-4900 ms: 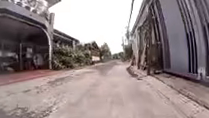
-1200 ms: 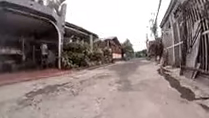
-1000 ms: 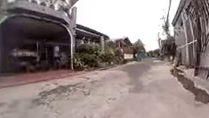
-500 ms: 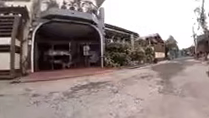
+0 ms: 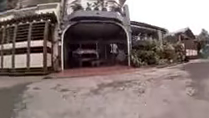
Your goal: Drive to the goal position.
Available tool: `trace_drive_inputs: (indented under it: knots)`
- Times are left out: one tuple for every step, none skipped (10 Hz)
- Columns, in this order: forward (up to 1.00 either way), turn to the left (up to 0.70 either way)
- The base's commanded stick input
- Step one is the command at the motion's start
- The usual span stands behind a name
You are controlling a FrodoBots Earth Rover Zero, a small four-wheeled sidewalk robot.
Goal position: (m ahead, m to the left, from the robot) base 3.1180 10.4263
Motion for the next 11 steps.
trace_drive_inputs:
  knots:
    - [0.00, 0.50]
    - [0.00, 0.50]
    - [0.00, 0.50]
    - [0.00, 0.50]
    - [0.00, 0.50]
    - [0.00, 0.50]
    - [0.00, 0.50]
    - [0.00, 0.50]
    - [0.00, 0.50]
    - [0.00, 0.50]
    - [0.00, 0.50]
